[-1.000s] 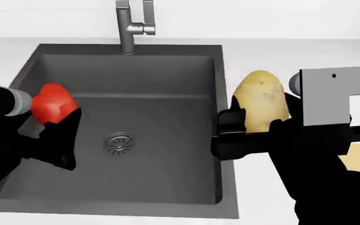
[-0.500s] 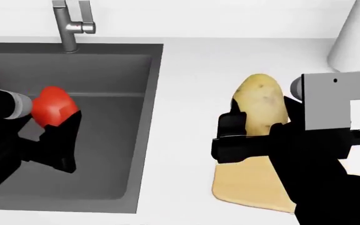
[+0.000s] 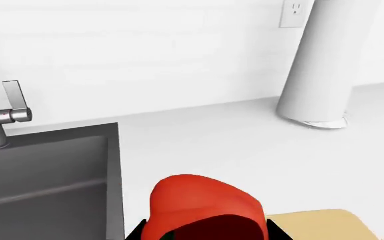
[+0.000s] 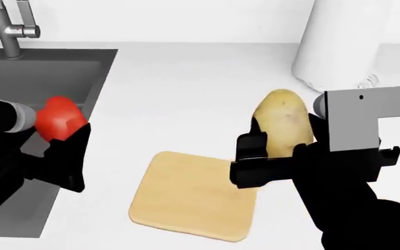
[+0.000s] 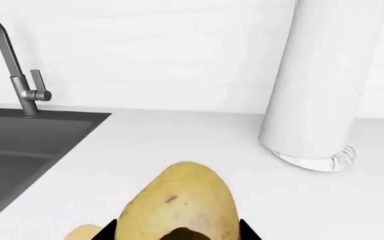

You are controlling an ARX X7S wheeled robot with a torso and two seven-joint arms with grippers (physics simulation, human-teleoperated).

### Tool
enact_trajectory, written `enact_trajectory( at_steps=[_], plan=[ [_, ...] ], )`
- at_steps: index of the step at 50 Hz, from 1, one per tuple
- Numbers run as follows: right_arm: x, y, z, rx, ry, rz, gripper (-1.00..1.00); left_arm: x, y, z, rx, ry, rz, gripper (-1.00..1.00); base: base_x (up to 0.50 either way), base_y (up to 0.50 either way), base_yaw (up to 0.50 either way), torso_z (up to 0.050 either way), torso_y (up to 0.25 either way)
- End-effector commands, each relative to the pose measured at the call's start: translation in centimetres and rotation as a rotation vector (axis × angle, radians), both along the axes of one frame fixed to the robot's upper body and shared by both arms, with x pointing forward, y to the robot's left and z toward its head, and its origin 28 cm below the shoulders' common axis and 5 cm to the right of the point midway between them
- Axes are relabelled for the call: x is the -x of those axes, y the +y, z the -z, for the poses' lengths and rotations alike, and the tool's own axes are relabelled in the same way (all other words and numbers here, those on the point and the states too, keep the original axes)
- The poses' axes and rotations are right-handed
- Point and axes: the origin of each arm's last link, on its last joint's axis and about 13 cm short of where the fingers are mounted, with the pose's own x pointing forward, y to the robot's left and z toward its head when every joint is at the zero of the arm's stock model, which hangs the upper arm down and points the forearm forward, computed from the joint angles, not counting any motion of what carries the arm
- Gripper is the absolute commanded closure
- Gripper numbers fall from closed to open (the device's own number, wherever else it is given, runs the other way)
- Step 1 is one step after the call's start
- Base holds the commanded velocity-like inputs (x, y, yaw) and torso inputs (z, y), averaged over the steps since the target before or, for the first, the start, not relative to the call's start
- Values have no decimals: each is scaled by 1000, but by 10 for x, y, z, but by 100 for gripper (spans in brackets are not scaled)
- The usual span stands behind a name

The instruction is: Pick the vegetables from the sink and place them on the cutting board.

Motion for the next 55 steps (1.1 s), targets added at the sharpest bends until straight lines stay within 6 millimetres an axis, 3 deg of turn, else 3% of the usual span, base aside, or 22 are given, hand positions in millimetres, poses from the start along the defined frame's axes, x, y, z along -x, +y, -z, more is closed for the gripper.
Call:
enact_trajectory(
  at_steps=[1,37,55],
  plan=[
    [-1,2,1,17,-18,-13,100,0,2,0,6,-3,-12,100,199,-203,0,0,0],
    [-3,4,4,32,6,-13,100,-1,4,6,0,17,-17,100,54,-23,0,0,0],
    [-26,25,-1,169,169,-136,100,-2,3,7,2,20,-11,100,0,0,0,0,1]
  ],
)
